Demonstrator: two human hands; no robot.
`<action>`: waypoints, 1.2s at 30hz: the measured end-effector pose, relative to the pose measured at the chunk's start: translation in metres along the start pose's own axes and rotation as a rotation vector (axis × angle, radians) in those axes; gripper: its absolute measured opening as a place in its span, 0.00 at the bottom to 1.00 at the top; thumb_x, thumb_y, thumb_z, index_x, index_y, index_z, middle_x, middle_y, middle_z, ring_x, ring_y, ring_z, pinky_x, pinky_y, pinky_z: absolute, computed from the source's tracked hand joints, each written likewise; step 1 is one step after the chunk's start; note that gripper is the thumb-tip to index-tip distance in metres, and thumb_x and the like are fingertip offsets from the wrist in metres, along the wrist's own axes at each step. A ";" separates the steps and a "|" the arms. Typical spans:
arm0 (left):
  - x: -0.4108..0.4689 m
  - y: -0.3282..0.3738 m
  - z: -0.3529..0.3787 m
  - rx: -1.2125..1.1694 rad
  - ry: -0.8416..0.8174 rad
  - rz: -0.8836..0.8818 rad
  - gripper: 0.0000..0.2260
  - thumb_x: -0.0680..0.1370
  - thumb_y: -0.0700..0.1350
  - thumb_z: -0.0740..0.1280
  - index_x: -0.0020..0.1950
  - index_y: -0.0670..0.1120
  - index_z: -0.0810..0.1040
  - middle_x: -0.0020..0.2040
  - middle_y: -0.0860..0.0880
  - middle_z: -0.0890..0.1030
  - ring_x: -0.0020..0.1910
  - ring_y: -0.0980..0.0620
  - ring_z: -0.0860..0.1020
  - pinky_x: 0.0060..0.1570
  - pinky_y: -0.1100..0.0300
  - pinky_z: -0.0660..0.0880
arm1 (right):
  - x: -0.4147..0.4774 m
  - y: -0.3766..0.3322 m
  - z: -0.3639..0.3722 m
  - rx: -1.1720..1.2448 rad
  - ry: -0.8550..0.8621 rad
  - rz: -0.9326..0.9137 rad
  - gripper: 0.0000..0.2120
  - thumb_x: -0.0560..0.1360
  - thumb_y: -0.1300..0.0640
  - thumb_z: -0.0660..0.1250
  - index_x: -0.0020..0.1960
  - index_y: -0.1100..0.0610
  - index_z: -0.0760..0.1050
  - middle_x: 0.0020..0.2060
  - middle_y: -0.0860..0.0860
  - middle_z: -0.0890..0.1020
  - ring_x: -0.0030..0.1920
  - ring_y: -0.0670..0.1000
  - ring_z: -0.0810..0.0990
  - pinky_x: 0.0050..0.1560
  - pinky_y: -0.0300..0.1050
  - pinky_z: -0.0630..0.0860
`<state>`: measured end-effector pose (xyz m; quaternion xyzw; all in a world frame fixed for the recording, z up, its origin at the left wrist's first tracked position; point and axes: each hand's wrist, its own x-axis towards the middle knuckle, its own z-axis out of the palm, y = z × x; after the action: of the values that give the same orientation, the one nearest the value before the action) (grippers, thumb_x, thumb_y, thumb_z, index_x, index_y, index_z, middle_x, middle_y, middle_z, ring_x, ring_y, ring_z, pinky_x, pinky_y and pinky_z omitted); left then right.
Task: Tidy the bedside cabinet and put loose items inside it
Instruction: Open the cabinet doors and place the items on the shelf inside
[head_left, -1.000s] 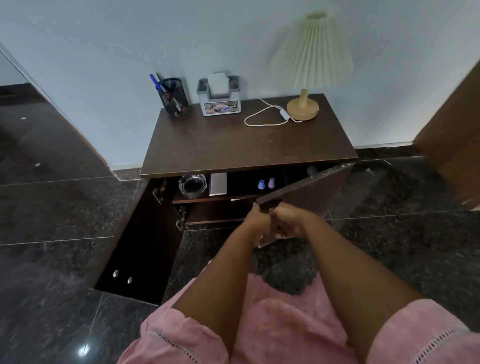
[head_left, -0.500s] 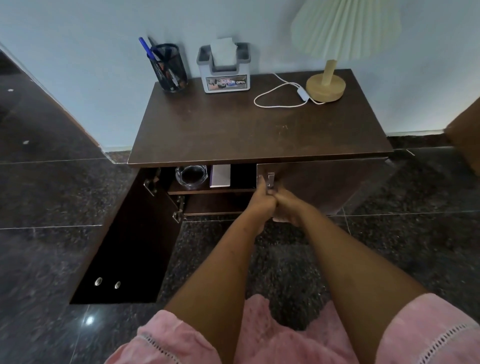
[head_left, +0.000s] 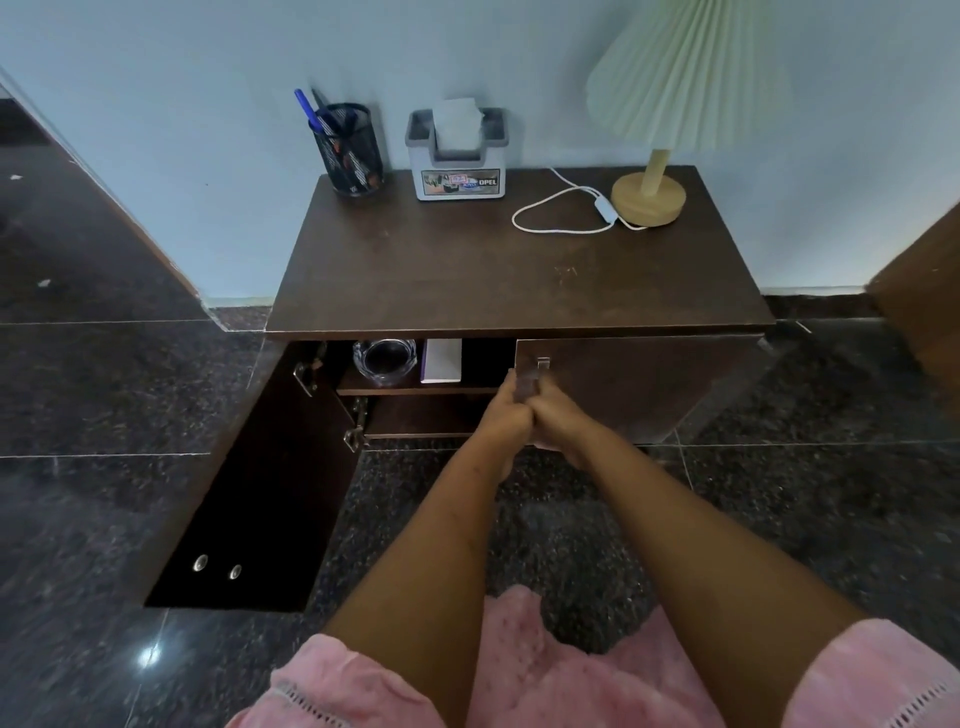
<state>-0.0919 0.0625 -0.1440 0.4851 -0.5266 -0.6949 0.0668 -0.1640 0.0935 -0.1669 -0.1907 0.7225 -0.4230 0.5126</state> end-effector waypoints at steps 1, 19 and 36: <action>-0.003 0.001 -0.003 -0.012 0.021 -0.009 0.24 0.82 0.40 0.52 0.77 0.54 0.53 0.75 0.45 0.63 0.71 0.43 0.66 0.66 0.52 0.66 | -0.003 -0.003 0.005 0.001 -0.002 -0.015 0.28 0.80 0.60 0.55 0.77 0.50 0.49 0.69 0.58 0.69 0.62 0.56 0.74 0.59 0.55 0.75; -0.079 -0.050 -0.268 0.108 0.898 -0.399 0.22 0.81 0.50 0.52 0.68 0.36 0.69 0.68 0.38 0.71 0.67 0.40 0.69 0.68 0.45 0.64 | -0.076 -0.058 0.233 -0.242 -0.349 0.051 0.31 0.80 0.54 0.59 0.77 0.51 0.47 0.76 0.49 0.57 0.72 0.53 0.63 0.65 0.54 0.66; -0.079 -0.040 -0.183 -0.478 0.271 -0.381 0.31 0.80 0.62 0.47 0.68 0.39 0.70 0.65 0.37 0.74 0.65 0.40 0.72 0.61 0.49 0.70 | -0.065 -0.036 0.210 -0.273 -0.294 0.153 0.24 0.82 0.49 0.49 0.75 0.58 0.57 0.68 0.61 0.69 0.65 0.62 0.71 0.65 0.57 0.68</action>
<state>0.1020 0.0060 -0.1236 0.6334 -0.2348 -0.7280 0.1170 0.0456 0.0316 -0.1249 -0.2625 0.7029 -0.2486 0.6125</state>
